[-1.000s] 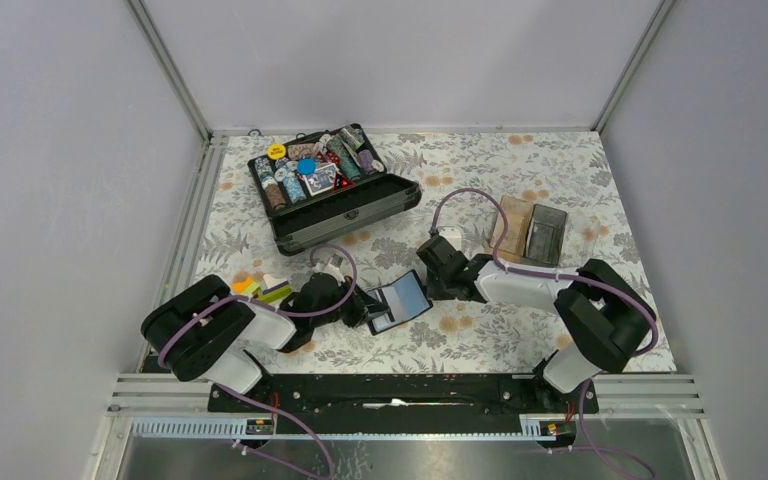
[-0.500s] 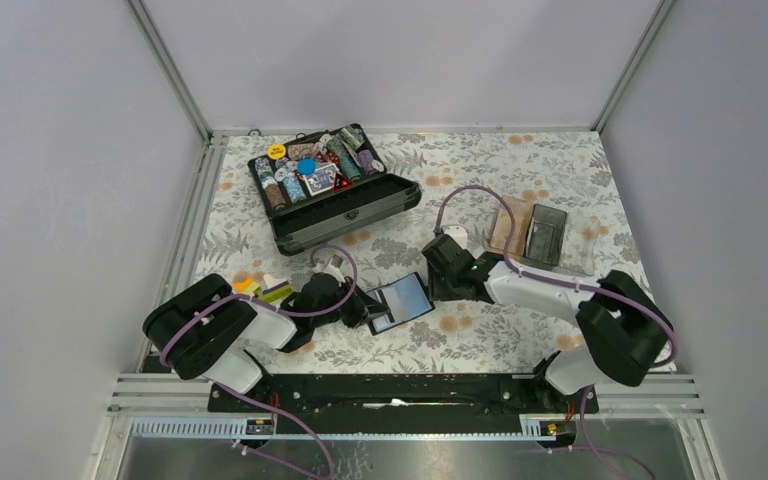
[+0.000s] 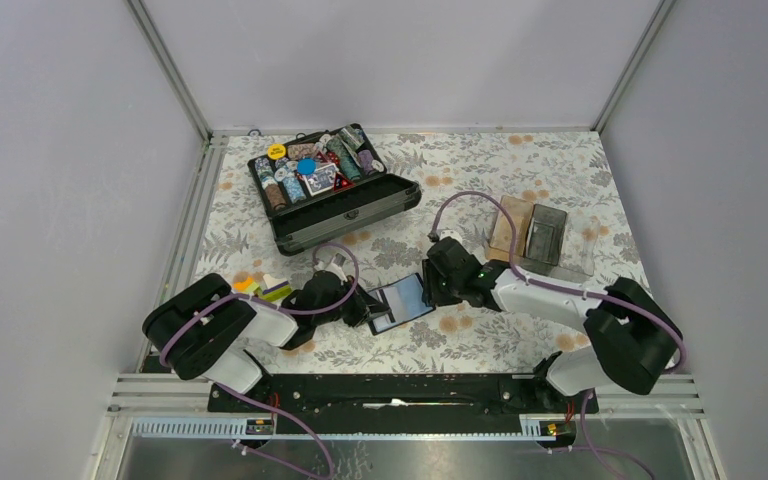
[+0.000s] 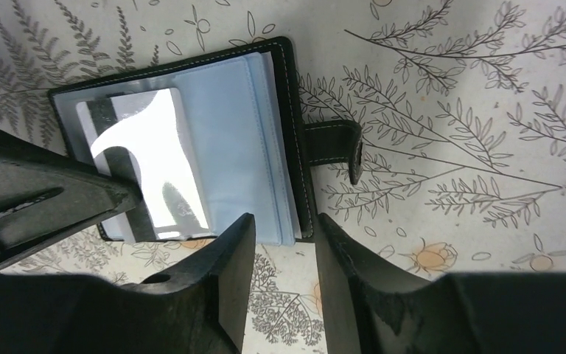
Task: Put the credit cards into the card holder
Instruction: Insert the credit card into the card holder.
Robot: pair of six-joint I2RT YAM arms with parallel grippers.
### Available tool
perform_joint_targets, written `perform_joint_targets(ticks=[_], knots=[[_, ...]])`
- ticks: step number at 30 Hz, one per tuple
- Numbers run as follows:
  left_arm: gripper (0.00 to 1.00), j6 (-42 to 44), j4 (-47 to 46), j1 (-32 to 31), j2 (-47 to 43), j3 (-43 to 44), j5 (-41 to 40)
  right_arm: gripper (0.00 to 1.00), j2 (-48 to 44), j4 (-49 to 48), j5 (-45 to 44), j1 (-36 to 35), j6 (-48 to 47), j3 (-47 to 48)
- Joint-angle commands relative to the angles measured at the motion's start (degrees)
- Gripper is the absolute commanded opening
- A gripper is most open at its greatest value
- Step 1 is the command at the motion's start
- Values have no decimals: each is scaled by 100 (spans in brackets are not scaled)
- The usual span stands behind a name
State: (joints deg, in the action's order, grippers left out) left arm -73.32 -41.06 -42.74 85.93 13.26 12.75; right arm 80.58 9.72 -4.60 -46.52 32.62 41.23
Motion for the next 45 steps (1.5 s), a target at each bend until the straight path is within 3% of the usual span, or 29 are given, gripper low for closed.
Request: perform_joint_targets(ticks=[1,8,17,21,31,38,45], knots=[[0,226,302,-41,-50,81,72,41,266,-195,141,-50,-186,32],[0,286,362,-41,-37,115,78,31,686,-191,202,-50,-247,112],[0,336,324,-41,93,205,101,3,895,-224,378,-48,-113,89],[1,374,403,-60,115,308,114,0,934,-255,425,-50,-32,7],[28,646,1399,-112,-392,457,-301,0,897,-240,284,-50,53,-4],[47,1038,2637,-142,-999,775,-713,0,929,-149,140,-50,97,17],[57,1311,3495,-189,-1258,1082,-919,0,952,-145,118,-50,111,47]])
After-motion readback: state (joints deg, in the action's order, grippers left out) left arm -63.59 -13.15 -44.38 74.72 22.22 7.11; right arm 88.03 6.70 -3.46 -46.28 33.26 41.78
